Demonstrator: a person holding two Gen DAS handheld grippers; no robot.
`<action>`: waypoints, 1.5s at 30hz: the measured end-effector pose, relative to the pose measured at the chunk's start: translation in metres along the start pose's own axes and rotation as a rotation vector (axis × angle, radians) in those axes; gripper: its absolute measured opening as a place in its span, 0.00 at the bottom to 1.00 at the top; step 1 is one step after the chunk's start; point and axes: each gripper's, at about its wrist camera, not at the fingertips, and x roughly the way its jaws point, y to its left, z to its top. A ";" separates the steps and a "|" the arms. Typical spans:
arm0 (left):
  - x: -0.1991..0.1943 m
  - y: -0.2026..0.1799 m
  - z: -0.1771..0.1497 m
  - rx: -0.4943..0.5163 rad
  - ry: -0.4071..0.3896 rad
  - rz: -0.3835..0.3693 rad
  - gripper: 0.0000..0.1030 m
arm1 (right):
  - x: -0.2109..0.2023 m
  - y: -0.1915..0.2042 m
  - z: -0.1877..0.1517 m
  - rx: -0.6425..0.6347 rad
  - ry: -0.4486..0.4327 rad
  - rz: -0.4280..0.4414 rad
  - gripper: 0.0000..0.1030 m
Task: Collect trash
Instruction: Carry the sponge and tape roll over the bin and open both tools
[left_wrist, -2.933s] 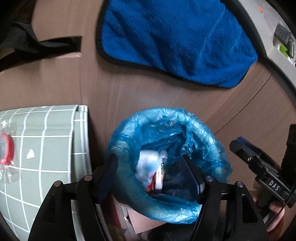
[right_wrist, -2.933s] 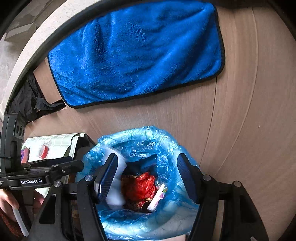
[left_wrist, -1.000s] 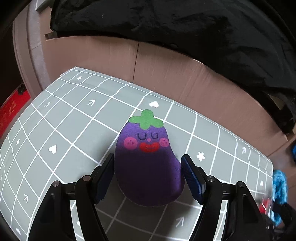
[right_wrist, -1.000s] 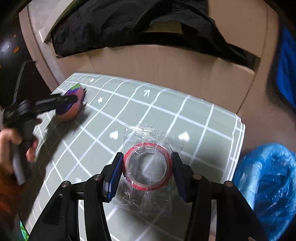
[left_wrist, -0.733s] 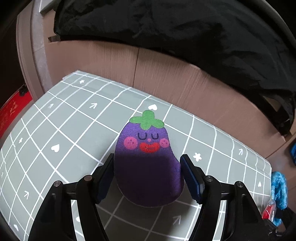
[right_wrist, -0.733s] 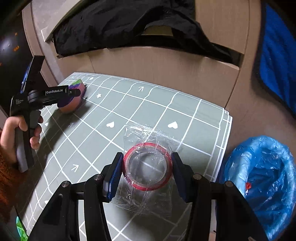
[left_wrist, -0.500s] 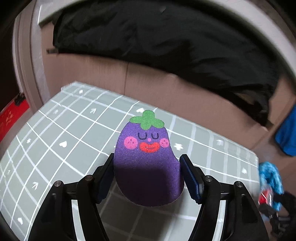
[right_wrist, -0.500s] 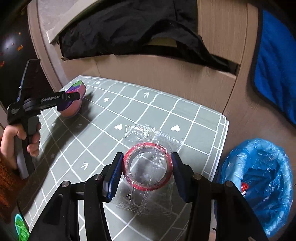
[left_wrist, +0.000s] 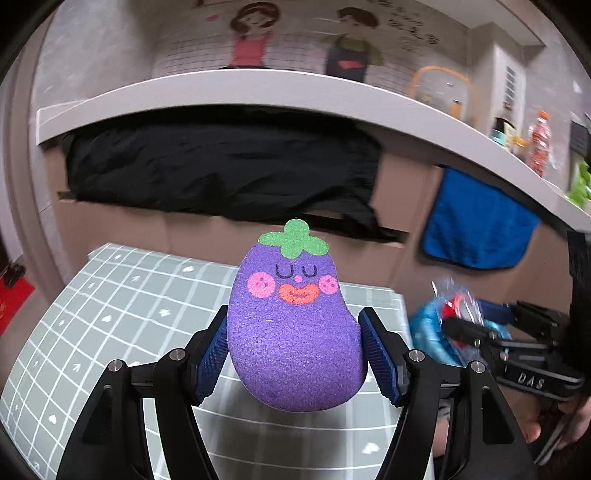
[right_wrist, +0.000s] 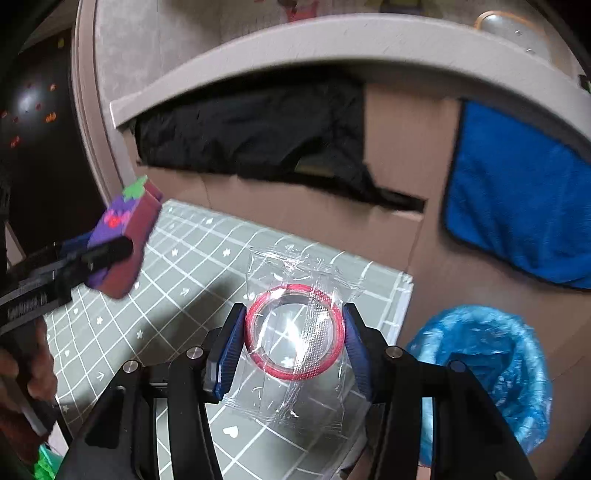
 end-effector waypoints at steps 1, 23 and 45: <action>-0.001 -0.009 -0.001 0.008 0.000 -0.010 0.66 | -0.009 -0.006 -0.001 0.009 -0.014 -0.015 0.47; 0.039 -0.182 -0.012 0.176 0.079 -0.215 0.66 | -0.090 -0.144 -0.046 0.178 -0.089 -0.224 0.47; 0.155 -0.241 -0.037 0.229 0.264 -0.260 0.67 | -0.037 -0.246 -0.081 0.319 0.022 -0.254 0.47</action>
